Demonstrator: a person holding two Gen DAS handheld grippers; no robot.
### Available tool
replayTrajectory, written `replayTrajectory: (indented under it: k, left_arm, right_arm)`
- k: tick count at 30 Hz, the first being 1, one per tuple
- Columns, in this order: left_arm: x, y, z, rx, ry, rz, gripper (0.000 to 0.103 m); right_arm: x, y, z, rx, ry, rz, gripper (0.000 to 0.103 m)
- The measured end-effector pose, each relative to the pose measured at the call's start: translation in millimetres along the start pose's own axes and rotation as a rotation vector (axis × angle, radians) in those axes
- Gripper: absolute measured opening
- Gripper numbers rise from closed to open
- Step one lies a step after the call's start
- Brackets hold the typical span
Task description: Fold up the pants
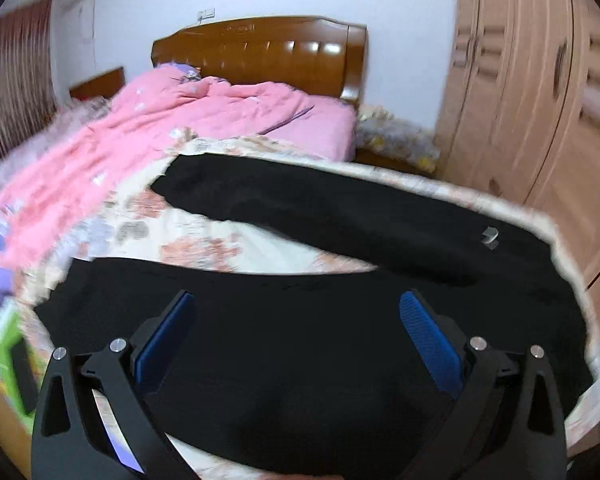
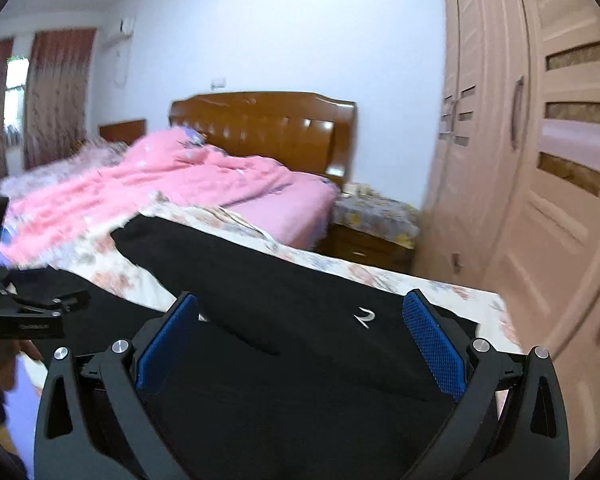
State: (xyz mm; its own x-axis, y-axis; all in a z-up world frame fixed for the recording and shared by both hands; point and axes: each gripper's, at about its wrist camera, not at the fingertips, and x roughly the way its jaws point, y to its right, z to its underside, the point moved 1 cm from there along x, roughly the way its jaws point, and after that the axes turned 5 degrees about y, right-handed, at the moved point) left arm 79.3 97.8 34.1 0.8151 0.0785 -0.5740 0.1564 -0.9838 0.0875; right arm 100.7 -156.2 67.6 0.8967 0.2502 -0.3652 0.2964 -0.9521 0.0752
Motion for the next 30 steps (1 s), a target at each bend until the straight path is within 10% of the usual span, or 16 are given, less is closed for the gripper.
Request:
replayTrajectory:
  k: [5,15,30]
  left_arm:
    - [14,32,0,0.157,0.084,0.023,0.102]
    - [155,74,-35,0.330,-0.278,0.246,0.102]
    - [353,130,-119,0.516,-0.316,0.421,0.101]
  right_arm:
    - [42,34,17,0.041,-0.177,-0.063,0.099]
    - [136,136,56,0.004,-0.399,-0.095,0.099]
    - [307,249,64,-0.010,-0.570,-0.181,0.098]
